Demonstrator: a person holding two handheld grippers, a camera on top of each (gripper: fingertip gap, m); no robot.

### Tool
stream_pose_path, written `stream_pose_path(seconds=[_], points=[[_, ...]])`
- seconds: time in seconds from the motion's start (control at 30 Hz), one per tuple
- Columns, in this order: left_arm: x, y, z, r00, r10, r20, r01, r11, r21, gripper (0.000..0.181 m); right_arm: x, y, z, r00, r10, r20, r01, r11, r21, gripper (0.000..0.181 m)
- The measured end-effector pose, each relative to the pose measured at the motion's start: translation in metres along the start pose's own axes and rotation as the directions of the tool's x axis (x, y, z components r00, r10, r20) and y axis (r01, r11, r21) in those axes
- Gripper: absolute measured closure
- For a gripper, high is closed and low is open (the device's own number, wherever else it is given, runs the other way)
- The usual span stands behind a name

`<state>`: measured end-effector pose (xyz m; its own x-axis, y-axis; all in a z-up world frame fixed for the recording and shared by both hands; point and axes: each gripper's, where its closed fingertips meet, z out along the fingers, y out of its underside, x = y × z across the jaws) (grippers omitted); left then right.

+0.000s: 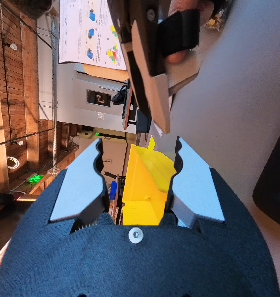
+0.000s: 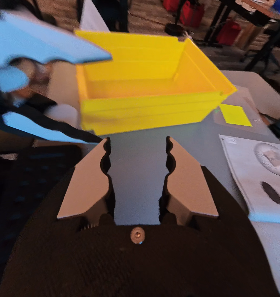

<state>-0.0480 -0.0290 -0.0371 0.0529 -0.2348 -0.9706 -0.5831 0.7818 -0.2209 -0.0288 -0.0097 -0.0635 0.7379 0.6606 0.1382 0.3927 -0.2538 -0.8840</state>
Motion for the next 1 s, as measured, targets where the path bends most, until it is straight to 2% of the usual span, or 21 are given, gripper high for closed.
stream_pose_path(seconds=[0.1,0.13,0.17,0.2,0.27,0.33,0.5,0.57,0.67,0.77,0.8,0.83,0.87,0.9,0.93,1.0], points=[[-0.003,-0.006,0.001,1.000,0.008,0.012,-0.008,1.000,0.017,0.092,-0.017,-0.005,0.004,0.997,0.026,0.067,-0.026,1.000,0.003,0.112],[-0.002,-0.006,0.002,1.000,0.013,0.003,-0.013,1.000,0.010,0.082,-0.017,0.001,0.008,0.998,-0.006,0.063,0.008,1.000,-0.024,0.110],[-0.001,-0.003,0.004,1.000,0.012,-0.009,-0.012,1.000,-0.008,0.081,-0.010,0.006,0.010,0.999,-0.028,0.031,0.030,0.999,-0.036,0.112],[-0.002,0.000,0.005,1.000,0.009,-0.002,-0.009,1.000,-0.017,0.086,0.009,0.019,0.010,0.998,-0.045,-0.052,0.040,0.995,-0.093,0.122],[-0.007,-0.002,0.001,1.000,0.008,0.024,-0.008,1.000,0.007,0.093,0.038,0.044,0.008,0.983,-0.086,-0.163,0.051,0.977,-0.205,0.123],[-0.010,-0.005,-0.002,1.000,-0.008,0.027,0.007,1.000,0.022,0.093,0.034,0.039,0.004,0.987,-0.061,-0.147,0.037,0.986,-0.160,0.123],[-0.005,-0.001,0.001,1.000,0.005,0.016,-0.006,1.000,0.008,0.093,-0.004,-0.005,-0.002,0.995,-0.094,-0.038,0.093,0.996,-0.015,0.122],[-0.005,0.000,0.001,1.000,0.007,0.012,-0.007,1.000,0.001,0.092,-0.010,-0.003,0.002,0.996,-0.090,-0.013,0.089,0.995,-0.037,0.119],[-0.009,0.007,-0.001,1.000,0.004,0.021,-0.003,1.000,-0.024,0.099,0.012,0.009,-0.002,0.995,-0.054,-0.087,0.049,0.997,-0.066,0.125],[-0.029,0.009,-0.009,0.991,-0.117,0.061,0.118,0.993,-0.017,0.114,0.023,-0.012,-0.030,0.986,-0.065,-0.152,0.070,0.997,0.028,0.133],[-0.035,0.007,-0.010,0.978,-0.201,0.049,0.201,0.980,-0.002,0.129,0.029,-0.014,-0.038,0.974,-0.122,-0.192,0.135,0.989,0.054,0.147],[-0.037,0.005,-0.009,0.954,-0.301,0.003,0.301,0.954,0.000,0.138,0.042,0.000,-0.040,0.967,-0.141,-0.214,0.149,0.989,0.019,0.149],[-0.035,0.001,-0.005,0.916,-0.397,-0.062,0.397,0.918,-0.015,0.133,0.056,0.023,-0.044,0.973,-0.084,-0.214,0.070,0.995,-0.072,0.145],[-0.033,-0.004,-0.002,0.871,-0.477,-0.120,0.476,0.879,-0.038,0.129,0.067,0.033,-0.055,0.976,-0.024,-0.216,0.003,0.995,-0.098,0.144],[-0.032,-0.011,0.001,0.829,-0.536,-0.160,0.534,0.844,-0.056,0.130,0.081,0.028,-0.078,0.968,0.016,-0.251,-0.027,0.999,-0.038,0.144],[-0.026,-0.035,0.006,0.772,-0.579,-0.263,0.587,0.808,-0.055,0.139,0.122,0.009,-0.150,0.914,0.111,-0.390,-0.046,0.984,0.172,0.153]])
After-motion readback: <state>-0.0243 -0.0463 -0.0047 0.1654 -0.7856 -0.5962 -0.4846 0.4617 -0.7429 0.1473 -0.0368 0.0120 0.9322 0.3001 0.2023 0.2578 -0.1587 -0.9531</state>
